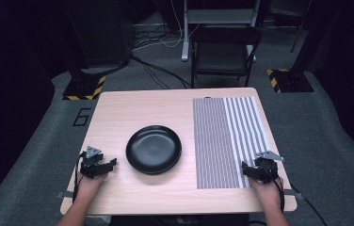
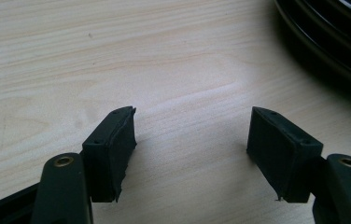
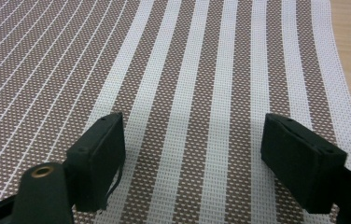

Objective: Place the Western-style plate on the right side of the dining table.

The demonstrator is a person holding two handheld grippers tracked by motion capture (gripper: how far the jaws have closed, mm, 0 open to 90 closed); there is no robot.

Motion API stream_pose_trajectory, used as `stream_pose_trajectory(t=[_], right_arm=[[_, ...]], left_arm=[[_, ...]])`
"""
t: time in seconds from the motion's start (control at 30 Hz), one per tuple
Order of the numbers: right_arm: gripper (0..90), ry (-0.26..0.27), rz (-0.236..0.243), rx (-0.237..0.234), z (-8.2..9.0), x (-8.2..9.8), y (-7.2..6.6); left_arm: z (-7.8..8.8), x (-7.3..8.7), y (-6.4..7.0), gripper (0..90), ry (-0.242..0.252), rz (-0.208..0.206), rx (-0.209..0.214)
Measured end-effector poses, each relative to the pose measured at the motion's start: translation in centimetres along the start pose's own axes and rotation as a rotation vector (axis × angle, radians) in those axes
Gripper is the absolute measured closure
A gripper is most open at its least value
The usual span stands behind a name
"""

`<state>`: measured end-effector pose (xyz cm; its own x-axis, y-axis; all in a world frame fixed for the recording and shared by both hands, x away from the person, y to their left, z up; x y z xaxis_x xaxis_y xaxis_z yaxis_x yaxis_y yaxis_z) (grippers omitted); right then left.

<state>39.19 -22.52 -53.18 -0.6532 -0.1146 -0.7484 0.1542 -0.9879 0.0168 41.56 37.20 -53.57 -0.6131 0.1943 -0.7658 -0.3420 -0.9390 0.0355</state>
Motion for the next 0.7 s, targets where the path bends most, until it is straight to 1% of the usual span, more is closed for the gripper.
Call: stream_pose_trajectory(t=[0.03, 0.07, 0.17, 0.23, 0.27, 0.3, 0.33, 0.37, 0.4, 0.43, 0.47, 0.53, 0.63, 0.67, 0.7], right_arm=[[33.5, 0.002, 0.006, -0.005, 0.1, -0.1, -0.1], [35.4, -0.003, 0.011, -0.008, 0.2, -0.1, -0.2], [37.1, -0.009, 0.015, -0.008, 0.2, -0.2, -0.3], [38.5, -0.013, 0.003, -0.005, 0.2, -0.2, -0.2], [38.5, -0.013, 0.003, -0.005, 0.2, -0.2, -0.2], [39.6, -0.004, -0.032, -0.015, 0.5, -0.4, 0.0], [39.9, 0.006, -0.043, -0.020, 0.6, -0.5, 0.1], [40.3, 0.009, -0.058, -0.022, 0.7, -0.5, 0.2], [40.7, 0.010, -0.070, -0.024, 0.8, -0.6, 0.3], [41.2, 0.014, -0.080, -0.033, 0.9, -0.7, 0.3], [41.9, 0.014, -0.090, -0.033, 1.1, -0.7, 0.4], [43.9, 0.014, -0.102, -0.036, 1.3, -0.9, 0.3], [45.0, 0.015, -0.104, -0.033, 1.6, -1.1, 0.0], [45.2, 0.019, -0.096, -0.030, 1.9, -1.2, -0.3], [45.3, 0.018, -0.088, -0.023, 2.0, -1.3, -0.5]], left_arm=[[0.0, 0.0, 0.0, 32.8, 0.001, -0.001, -0.001], [0.0, 0.0, 0.0, 33.8, -0.002, 0.000, 0.000], [0.2, -0.1, -0.2, 36.8, -0.004, 0.018, 0.001], [0.2, -0.1, -0.3, 39.0, -0.001, 0.038, 0.008], [0.2, -0.1, -0.3, 40.2, -0.001, 0.038, 0.008], [0.3, -0.2, -0.4, 41.3, -0.007, 0.048, 0.010], [0.4, -0.2, -0.4, 41.7, -0.003, 0.063, 0.013], [0.5, -0.2, -0.5, 42.4, -0.014, 0.073, 0.015], [0.7, -0.3, -0.5, 42.8, -0.015, 0.073, 0.015], [0.7, -0.3, -0.5, 43.3, -0.001, 0.077, 0.014], [0.9, -0.4, -0.5, 44.1, 0.001, 0.087, 0.014], [1.3, -0.5, -0.6, 45.5, 0.013, 0.105, 0.009], [1.7, -0.6, -0.7, 46.4, 0.024, 0.115, 0.012], [1.9, -0.7, -0.7, 46.9, 0.039, 0.136, 0.028], [2.1, -0.7, -0.7, 47.4, 0.038, 0.138, 0.033]])
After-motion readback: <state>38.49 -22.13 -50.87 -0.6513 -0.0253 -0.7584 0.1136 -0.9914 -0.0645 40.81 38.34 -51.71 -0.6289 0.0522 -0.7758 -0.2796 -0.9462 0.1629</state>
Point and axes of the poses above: each handheld gripper's, and its own axes: z roughly backward along the jaws, x roughly out of its underside, y roughly to its right, the point moved 1 cm from there along -z, roughly forward along the jaws, and after that the axes turned 2 degrees about x, right-handed, at the moved point
